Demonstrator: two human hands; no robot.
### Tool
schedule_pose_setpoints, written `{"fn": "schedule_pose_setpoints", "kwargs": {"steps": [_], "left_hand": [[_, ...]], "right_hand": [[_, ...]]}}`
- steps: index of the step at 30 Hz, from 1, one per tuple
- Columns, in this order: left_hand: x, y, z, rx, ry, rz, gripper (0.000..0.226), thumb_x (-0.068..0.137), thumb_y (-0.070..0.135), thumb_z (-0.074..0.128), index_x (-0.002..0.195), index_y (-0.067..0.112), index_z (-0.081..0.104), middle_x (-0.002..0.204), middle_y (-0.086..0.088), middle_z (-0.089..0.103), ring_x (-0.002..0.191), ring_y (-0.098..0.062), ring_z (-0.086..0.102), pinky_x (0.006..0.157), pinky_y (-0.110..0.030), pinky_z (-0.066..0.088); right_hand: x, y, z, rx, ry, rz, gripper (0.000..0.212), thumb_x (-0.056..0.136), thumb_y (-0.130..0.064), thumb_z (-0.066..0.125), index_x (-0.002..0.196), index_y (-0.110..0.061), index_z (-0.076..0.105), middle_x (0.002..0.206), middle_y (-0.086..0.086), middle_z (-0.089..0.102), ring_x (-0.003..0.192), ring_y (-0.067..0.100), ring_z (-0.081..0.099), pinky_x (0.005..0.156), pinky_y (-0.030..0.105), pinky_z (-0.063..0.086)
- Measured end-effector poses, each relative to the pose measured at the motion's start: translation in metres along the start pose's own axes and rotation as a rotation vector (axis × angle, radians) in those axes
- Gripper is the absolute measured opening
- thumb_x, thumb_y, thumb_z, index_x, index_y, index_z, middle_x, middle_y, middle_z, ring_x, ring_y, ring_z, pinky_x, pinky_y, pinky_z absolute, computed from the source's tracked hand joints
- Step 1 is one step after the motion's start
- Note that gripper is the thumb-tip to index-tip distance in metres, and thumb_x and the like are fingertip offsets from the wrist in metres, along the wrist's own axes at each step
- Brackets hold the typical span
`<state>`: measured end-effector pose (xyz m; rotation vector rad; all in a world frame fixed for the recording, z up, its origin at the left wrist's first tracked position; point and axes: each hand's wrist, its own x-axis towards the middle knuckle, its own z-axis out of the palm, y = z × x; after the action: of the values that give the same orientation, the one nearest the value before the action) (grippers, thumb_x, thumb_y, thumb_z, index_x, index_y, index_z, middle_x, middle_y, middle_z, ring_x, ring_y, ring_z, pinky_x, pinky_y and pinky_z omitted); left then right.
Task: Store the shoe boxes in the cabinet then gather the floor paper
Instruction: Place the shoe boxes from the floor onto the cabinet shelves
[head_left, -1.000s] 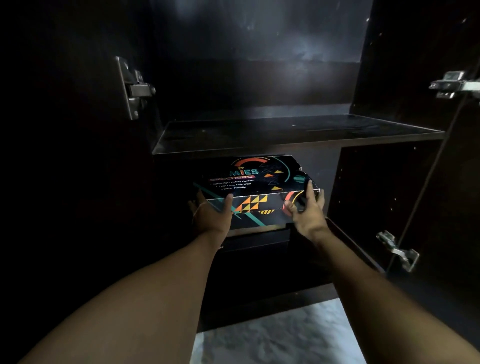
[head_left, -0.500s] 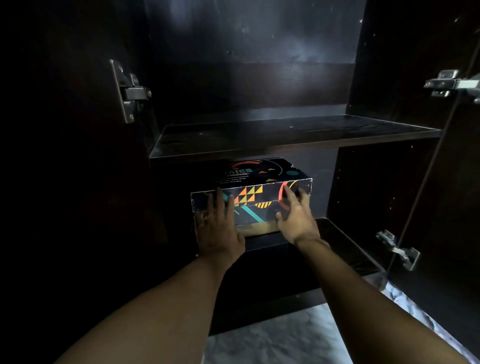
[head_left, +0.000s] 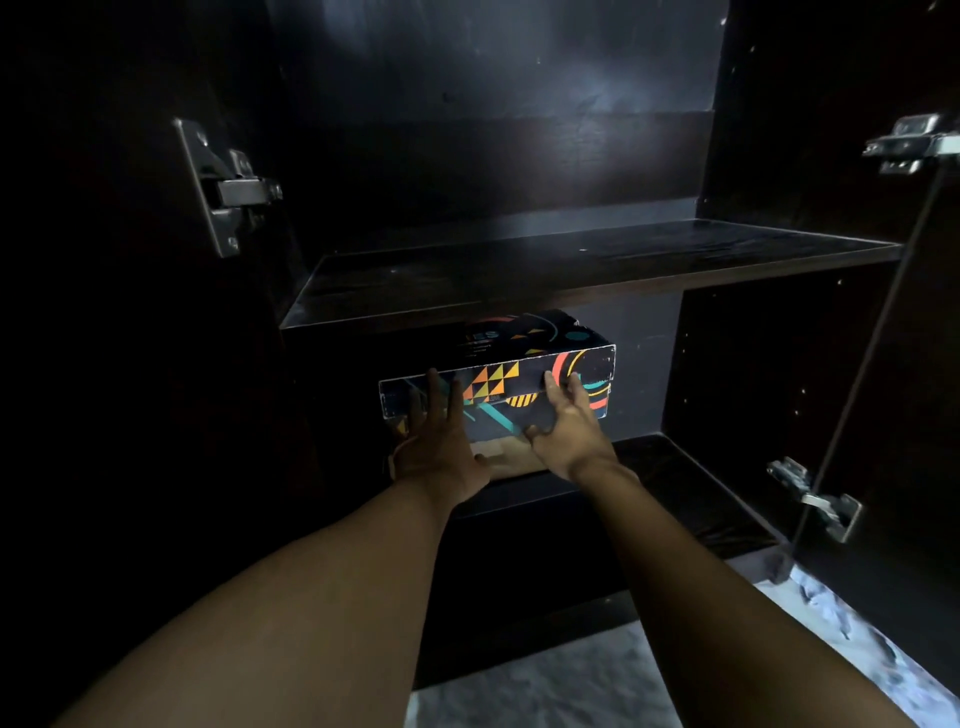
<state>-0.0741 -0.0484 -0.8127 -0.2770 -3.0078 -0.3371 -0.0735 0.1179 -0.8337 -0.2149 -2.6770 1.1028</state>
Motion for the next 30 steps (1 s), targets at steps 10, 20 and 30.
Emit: {"fn": "schedule_pose_setpoints", "kwargs": {"steps": [10,20,30], "left_hand": [[-0.024,0.054,-0.027,-0.302,0.181,0.126,0.030,0.090,0.030,0.052,0.116,0.024,0.065,0.114,-0.008,0.068,0.109,-0.032,0.060,0.090,-0.035,0.052],[-0.143,0.194,0.021,-0.729,-0.153,0.547,0.019,0.089,0.014,0.057,0.088,0.014,0.075,0.085,-0.012,0.073,0.083,-0.031,0.067,0.073,-0.034,0.054],[-0.345,0.314,0.032,-0.653,-0.650,1.054,0.028,0.083,0.025,0.053,0.079,0.004,0.070,0.082,-0.016,0.072,0.085,-0.033,0.069,0.071,-0.036,0.055]], "right_hand": [[-0.059,0.012,-0.079,0.095,0.142,0.084,0.034,0.075,-0.031,0.056,0.105,-0.027,0.072,0.108,0.005,0.073,0.109,0.026,0.065,0.099,0.039,0.050],[-0.260,0.061,-0.180,0.003,0.400,0.355,0.021,0.068,-0.039,0.047,0.075,-0.043,0.067,0.086,-0.004,0.073,0.084,0.024,0.069,0.081,0.045,0.057],[-0.551,0.091,-0.226,-0.136,0.811,0.727,0.014,0.085,-0.031,0.055,0.085,-0.034,0.069,0.083,-0.004,0.074,0.078,0.017,0.071,0.079,0.043,0.058]]}}
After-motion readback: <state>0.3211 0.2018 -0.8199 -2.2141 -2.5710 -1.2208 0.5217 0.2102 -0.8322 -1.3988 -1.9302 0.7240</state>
